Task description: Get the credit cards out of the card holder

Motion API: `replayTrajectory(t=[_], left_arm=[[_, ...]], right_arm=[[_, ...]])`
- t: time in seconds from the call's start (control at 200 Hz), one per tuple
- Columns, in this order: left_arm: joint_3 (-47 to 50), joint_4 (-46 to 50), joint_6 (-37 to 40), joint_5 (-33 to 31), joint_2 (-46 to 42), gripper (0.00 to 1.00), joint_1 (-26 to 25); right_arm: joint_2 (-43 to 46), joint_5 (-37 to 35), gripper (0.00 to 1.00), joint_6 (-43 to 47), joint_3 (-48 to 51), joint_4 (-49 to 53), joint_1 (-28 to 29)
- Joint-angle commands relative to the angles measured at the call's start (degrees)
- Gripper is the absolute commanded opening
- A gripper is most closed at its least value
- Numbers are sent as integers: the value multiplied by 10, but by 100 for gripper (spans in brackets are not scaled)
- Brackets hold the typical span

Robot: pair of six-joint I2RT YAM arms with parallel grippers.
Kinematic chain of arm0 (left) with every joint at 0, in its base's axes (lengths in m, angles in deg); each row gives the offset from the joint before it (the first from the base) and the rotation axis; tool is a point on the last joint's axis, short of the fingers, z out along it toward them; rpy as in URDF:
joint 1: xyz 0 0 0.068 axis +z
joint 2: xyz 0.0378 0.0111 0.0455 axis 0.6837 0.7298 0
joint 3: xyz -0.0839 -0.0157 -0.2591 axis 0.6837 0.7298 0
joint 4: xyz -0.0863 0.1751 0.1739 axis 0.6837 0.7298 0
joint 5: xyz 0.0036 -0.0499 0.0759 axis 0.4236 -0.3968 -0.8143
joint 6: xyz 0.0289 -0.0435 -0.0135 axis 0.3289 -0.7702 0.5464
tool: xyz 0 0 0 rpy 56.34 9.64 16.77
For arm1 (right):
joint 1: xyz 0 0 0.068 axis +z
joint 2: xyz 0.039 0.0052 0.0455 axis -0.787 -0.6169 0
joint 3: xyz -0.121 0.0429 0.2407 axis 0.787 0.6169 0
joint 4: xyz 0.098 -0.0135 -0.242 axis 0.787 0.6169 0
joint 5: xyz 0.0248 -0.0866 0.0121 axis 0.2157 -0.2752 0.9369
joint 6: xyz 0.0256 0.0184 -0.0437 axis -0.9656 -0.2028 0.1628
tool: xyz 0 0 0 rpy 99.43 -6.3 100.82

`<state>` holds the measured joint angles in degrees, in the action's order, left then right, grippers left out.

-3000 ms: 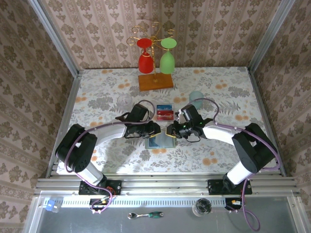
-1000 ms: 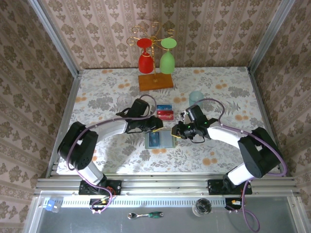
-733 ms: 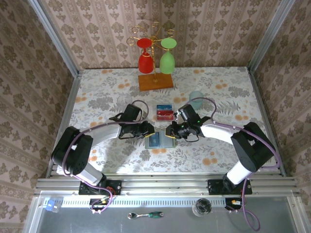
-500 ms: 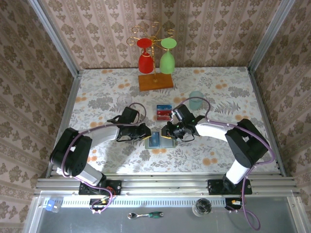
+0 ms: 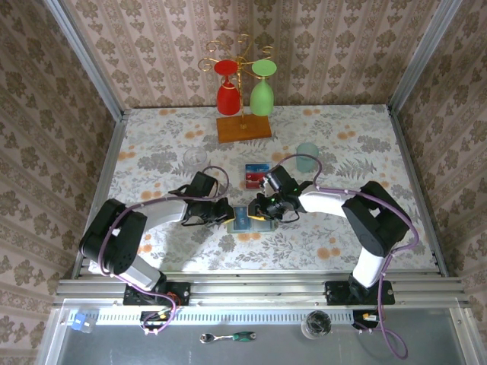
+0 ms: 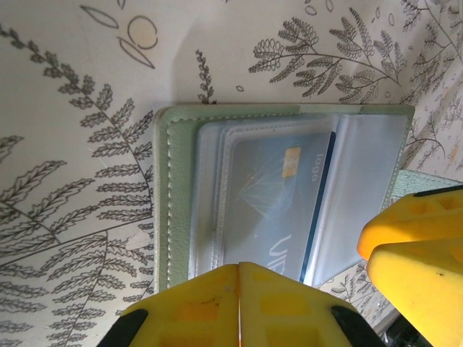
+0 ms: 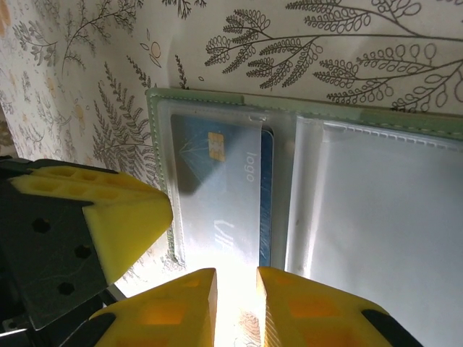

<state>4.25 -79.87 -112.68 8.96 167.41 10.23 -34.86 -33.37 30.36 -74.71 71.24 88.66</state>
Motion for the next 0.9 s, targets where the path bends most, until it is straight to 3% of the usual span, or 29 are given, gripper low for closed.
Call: replayTrajectory(t=[0.0,0.895], left_arm=[[5,3,15,-6,-2,8,5],[25,0,17,-14,18,5,6]], right_arm=[[-15,2,22,-5,-18,-10,5],[-53,10,24,-4,-41,-16,8]])
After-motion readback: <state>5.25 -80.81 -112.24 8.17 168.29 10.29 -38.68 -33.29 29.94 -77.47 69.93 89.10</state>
